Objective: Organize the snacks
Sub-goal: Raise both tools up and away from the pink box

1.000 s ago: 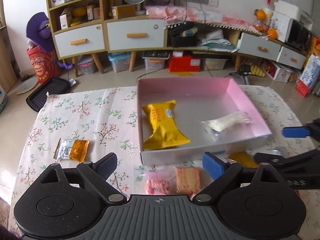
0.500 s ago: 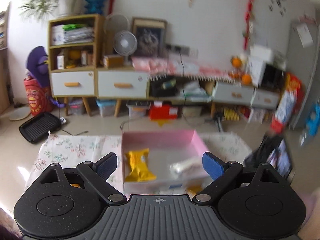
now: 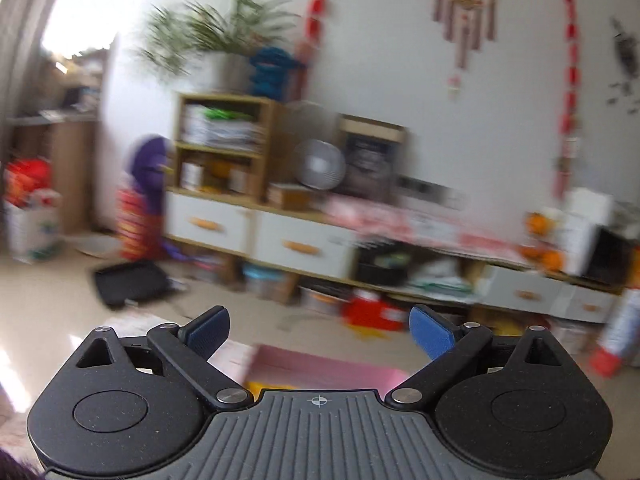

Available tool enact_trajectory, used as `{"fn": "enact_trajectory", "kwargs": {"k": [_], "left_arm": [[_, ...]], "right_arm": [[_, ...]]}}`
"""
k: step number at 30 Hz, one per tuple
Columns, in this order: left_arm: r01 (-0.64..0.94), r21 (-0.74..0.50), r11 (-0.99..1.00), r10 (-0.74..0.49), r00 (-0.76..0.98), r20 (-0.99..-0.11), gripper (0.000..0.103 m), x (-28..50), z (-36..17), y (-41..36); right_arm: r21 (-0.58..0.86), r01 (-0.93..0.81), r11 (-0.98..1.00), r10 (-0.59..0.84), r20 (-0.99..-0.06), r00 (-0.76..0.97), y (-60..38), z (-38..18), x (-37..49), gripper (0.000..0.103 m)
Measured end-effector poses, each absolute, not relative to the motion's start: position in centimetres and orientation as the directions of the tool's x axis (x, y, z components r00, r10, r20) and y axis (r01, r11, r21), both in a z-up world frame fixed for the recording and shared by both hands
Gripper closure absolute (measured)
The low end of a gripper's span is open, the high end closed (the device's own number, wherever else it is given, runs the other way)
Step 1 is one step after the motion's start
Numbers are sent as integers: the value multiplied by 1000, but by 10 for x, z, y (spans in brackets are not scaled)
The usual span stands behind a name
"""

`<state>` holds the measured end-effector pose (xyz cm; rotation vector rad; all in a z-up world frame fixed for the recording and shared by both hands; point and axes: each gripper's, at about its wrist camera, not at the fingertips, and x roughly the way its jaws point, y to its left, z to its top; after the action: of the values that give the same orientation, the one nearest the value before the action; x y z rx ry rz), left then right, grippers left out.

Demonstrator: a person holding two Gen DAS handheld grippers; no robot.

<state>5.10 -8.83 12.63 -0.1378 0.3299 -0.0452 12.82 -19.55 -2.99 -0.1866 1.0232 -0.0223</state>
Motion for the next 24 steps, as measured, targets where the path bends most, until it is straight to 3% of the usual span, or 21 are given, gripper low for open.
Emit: {"fn": "enact_trajectory", "kwargs": {"k": [4,10,17,24], "left_arm": [[-94,-38,995,77,945,-319,5,61,114,-102],[-183,5,983,169,893,-416,5,82,99,-101],[-267,137,954,299,874,-383,5,84,89,-113],[-295,248,923,364,880,-305,5,87,85,-127]], "right_arm": [[-205,-29,978,-160,-838,522,-192,-26,125,22],[-259,46,965,-243,-812,531,-197,-23,124,21],[-351,99,931,-344,-757,556,-195,-24,123,22],[-390,133,911,-397,-741,541,-194,-25,123,44]]}}
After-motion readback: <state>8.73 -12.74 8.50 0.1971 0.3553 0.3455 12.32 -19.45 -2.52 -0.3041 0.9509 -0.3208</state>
